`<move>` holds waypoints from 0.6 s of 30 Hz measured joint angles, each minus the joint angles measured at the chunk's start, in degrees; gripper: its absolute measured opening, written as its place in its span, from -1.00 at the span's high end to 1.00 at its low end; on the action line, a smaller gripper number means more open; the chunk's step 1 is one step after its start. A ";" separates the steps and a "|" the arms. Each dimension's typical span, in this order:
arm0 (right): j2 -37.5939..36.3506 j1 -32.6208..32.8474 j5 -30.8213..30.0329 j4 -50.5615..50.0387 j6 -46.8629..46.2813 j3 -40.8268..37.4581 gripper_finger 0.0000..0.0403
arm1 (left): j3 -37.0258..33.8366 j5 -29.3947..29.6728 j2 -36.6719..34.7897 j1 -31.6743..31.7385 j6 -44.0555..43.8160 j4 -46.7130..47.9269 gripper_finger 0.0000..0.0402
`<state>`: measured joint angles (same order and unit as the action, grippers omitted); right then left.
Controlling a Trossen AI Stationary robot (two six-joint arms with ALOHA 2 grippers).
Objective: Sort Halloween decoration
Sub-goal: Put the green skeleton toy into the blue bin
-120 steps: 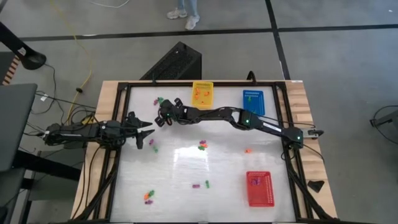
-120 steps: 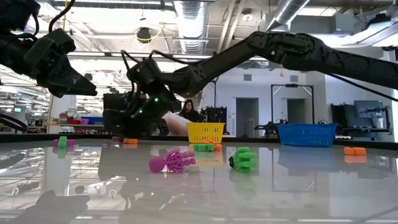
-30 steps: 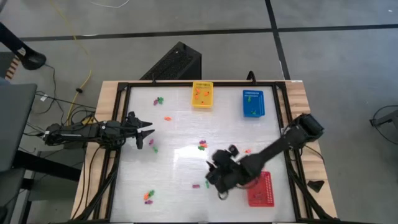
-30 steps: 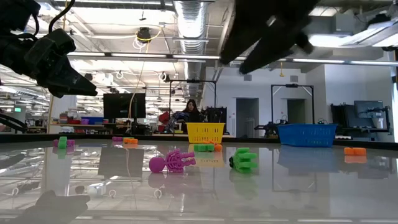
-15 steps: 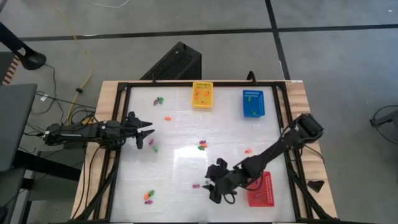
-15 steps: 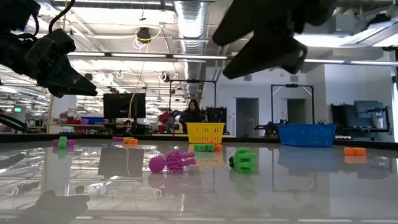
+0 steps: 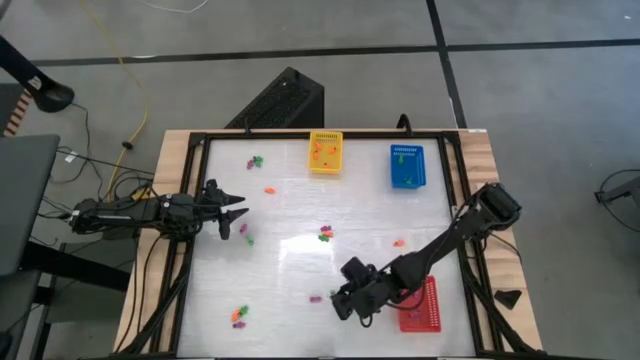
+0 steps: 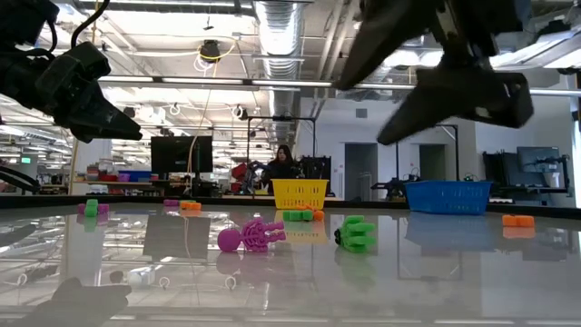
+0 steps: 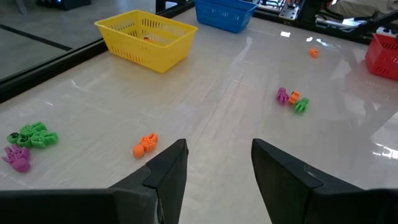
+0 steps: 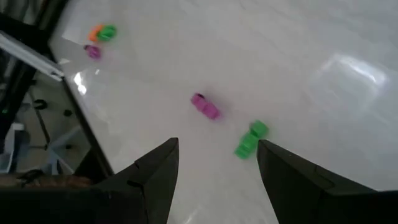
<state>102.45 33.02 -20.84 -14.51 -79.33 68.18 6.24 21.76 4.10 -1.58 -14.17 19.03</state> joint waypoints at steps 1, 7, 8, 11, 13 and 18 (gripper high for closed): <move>0.00 0.00 0.39 -1.04 -0.91 0.00 -0.24 | 0.00 0.02 0.00 0.02 0.00 0.00 0.16; 5.57 -1.58 5.09 -2.09 -1.98 2.90 -0.24 | -0.02 0.00 0.00 0.02 0.00 -0.01 0.16; 7.31 -1.95 6.72 -2.02 -0.95 4.35 -0.24 | 0.00 0.02 0.00 0.02 0.00 -0.02 0.16; 12.18 -3.25 9.84 -8.49 0.17 10.38 -0.22 | 0.00 0.02 0.02 0.00 0.00 0.01 0.16; 14.66 -3.86 10.65 -15.71 0.32 15.22 -0.20 | 0.00 0.00 0.01 0.01 0.00 0.00 0.16; 19.39 -4.47 10.49 -30.71 2.61 26.22 -0.10 | 0.00 0.00 0.00 0.00 0.00 0.00 0.16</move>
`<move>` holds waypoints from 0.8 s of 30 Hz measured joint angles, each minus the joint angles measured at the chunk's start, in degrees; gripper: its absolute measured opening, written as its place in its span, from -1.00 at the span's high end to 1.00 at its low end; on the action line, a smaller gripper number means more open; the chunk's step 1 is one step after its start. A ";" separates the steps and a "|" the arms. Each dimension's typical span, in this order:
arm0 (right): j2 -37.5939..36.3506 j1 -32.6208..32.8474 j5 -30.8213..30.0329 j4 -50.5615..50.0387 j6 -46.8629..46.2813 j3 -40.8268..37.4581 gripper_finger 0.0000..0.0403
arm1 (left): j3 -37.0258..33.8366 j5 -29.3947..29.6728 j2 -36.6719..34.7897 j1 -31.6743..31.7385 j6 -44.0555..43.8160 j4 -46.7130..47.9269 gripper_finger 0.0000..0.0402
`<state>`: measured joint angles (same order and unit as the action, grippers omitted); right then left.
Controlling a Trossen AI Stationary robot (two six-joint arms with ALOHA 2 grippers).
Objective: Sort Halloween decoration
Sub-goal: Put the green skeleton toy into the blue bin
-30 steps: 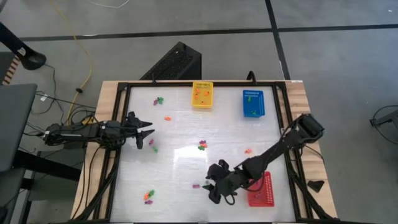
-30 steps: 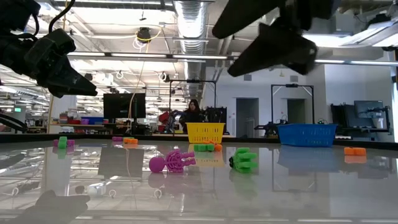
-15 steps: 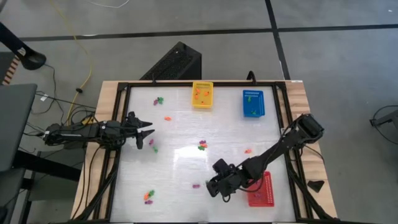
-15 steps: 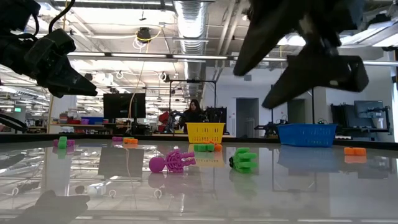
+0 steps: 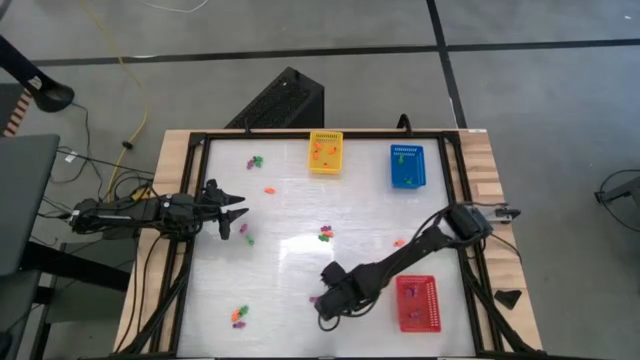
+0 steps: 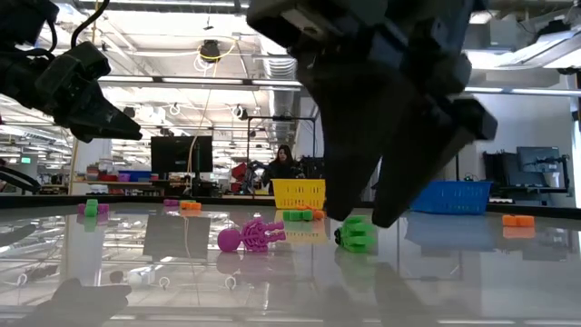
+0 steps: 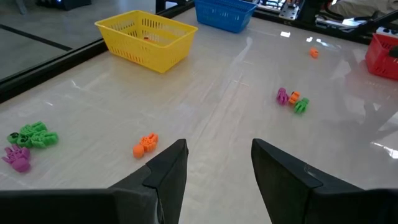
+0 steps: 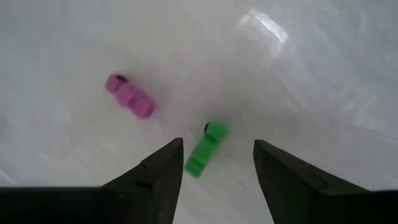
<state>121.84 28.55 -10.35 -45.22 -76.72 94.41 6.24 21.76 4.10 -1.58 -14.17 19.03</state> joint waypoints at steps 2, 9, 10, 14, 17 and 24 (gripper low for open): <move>1.51 -0.33 0.06 -2.91 0.33 2.93 -0.06 | 0.00 0.01 0.02 0.01 0.00 0.00 0.16; 5.48 -0.92 5.05 -3.32 1.56 5.85 0.15 | -0.01 0.01 0.02 0.01 0.00 -0.01 0.16; 5.62 -1.02 5.52 -3.49 1.68 5.87 0.19 | -0.01 0.00 0.02 0.00 0.00 -0.01 0.16; 5.49 -1.13 6.26 -4.64 1.76 5.84 0.41 | -0.01 0.00 0.02 0.01 0.00 -0.02 0.16; 4.30 -1.44 5.90 -5.33 2.70 5.55 0.63 | 0.00 0.02 0.02 0.02 0.00 0.00 0.16; -2.81 -1.95 -0.17 -5.99 6.83 5.62 0.74 | 0.00 0.01 0.02 0.01 0.00 -0.01 0.16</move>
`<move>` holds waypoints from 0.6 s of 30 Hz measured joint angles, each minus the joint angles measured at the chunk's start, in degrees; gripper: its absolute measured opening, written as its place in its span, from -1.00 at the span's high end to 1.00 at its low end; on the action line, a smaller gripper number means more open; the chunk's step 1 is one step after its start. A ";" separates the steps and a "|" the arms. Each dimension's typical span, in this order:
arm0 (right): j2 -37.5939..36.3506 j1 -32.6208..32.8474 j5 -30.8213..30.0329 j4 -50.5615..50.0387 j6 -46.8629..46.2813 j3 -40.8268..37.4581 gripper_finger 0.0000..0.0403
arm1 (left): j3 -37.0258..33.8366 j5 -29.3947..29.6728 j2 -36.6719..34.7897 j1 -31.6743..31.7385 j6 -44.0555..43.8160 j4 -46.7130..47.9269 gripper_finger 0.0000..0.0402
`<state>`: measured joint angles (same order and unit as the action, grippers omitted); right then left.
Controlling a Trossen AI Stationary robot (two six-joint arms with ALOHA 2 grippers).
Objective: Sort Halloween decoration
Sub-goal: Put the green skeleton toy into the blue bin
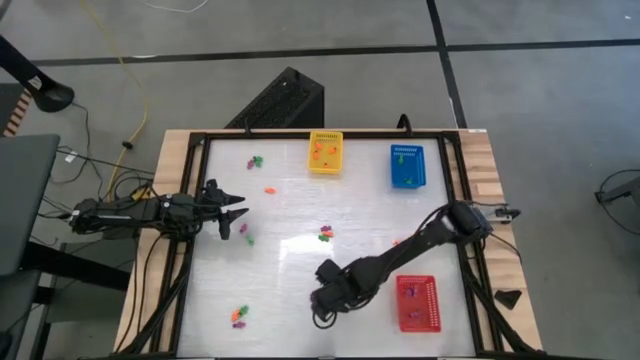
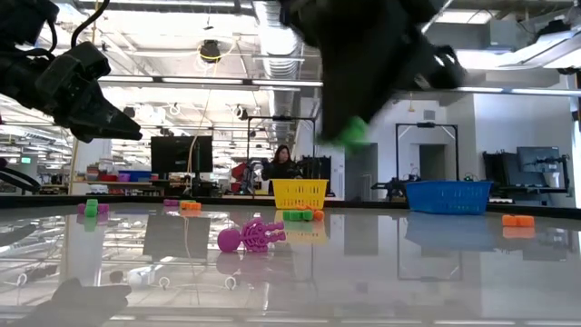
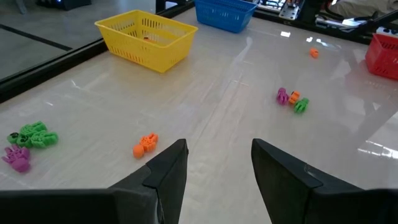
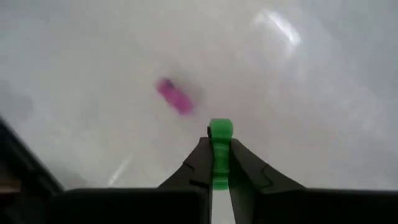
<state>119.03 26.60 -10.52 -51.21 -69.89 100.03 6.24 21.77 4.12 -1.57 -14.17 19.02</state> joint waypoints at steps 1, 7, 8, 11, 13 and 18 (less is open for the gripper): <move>-1.17 -0.30 -1.73 -0.81 0.86 -0.02 0.74 | 0.00 0.00 0.00 -0.02 0.00 0.00 0.16; -9.06 -3.96 -12.02 -13.66 7.01 0.05 0.72 | 0.00 0.01 0.00 -0.01 0.00 -0.01 0.16; -10.22 -4.91 -13.14 -17.07 8.32 0.06 0.72 | 0.00 -0.01 0.00 -0.01 0.00 -0.01 0.16; -12.71 -8.85 -15.45 -26.79 11.56 -0.02 0.71 | 0.00 0.00 0.00 -0.01 0.00 0.00 0.16; -14.05 -12.73 -15.84 -33.55 12.63 -0.02 0.71 | 0.00 0.01 0.00 0.01 0.00 0.01 0.16; -17.12 -24.27 -15.34 -36.86 18.83 -1.96 0.71 | 0.00 -0.01 0.00 -0.01 0.00 -0.01 0.16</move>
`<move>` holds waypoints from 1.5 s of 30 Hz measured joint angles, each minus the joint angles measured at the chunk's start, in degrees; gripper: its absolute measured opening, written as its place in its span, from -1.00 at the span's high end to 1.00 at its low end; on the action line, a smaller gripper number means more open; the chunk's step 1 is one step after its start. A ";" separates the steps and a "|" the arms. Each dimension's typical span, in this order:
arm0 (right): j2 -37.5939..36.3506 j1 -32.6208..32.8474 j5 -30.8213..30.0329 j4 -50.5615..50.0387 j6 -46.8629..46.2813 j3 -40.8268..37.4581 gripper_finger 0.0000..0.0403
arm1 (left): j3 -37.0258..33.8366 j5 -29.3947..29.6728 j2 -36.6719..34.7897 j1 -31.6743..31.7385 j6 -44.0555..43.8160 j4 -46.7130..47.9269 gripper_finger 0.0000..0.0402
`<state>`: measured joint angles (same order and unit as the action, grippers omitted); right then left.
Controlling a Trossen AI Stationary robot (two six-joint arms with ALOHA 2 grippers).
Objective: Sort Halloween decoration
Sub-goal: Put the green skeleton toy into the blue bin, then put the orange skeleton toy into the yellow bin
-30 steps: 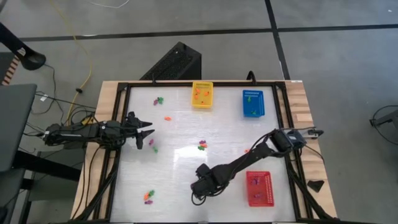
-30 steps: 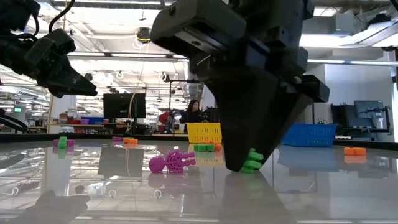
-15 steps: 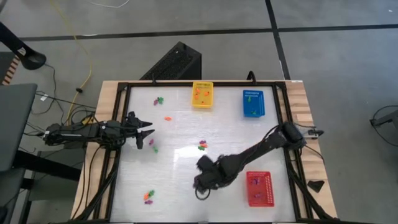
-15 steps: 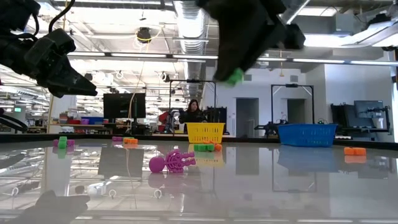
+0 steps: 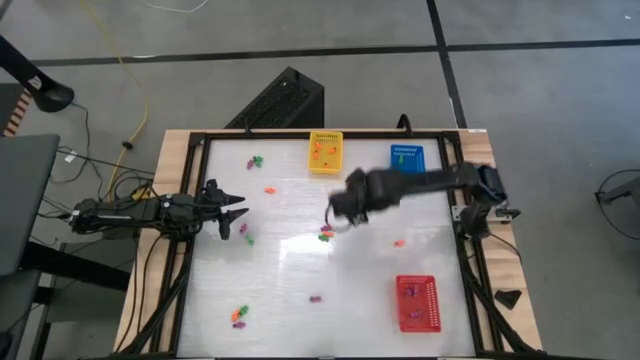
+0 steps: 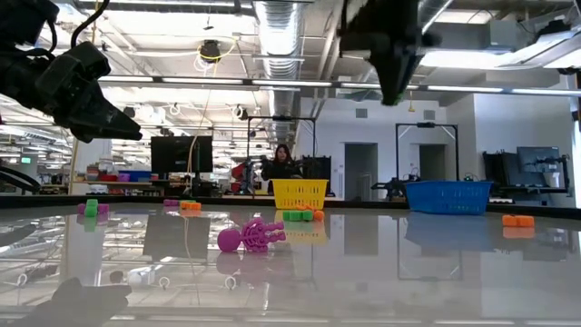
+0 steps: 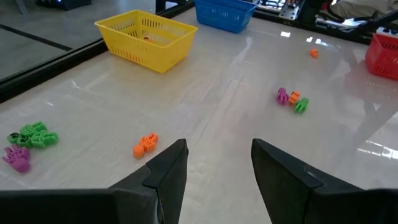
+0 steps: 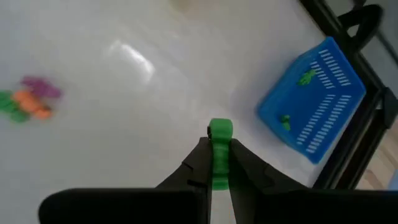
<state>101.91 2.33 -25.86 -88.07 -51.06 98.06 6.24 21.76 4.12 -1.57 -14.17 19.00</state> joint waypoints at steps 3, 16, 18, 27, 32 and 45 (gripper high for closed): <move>-1.58 -7.93 2.01 0.50 5.42 -2.23 0.70 | -0.01 0.00 0.00 -0.01 0.00 0.00 0.16; -3.03 -32.01 3.56 7.64 11.63 -17.47 0.61 | 0.00 -0.09 0.00 0.00 0.00 0.00 0.16; -3.02 -33.57 3.46 8.40 12.46 -18.71 0.54 | -0.02 -0.09 0.00 0.00 0.00 0.00 0.16; -3.02 -37.40 3.38 9.31 15.68 -20.35 0.09 | 0.00 -0.11 -0.01 -0.01 0.00 0.00 0.16; -3.70 -35.79 3.42 8.90 17.26 -20.13 -0.11 | 0.00 -0.13 0.00 0.01 0.00 0.00 0.16; -15.10 -11.80 3.36 15.90 16.27 -20.28 -0.15 | 0.00 -0.15 0.00 -0.01 0.00 0.00 0.16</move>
<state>86.81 -9.47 -22.50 -72.17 -34.78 77.78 6.24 21.61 4.12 -1.58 -14.17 19.00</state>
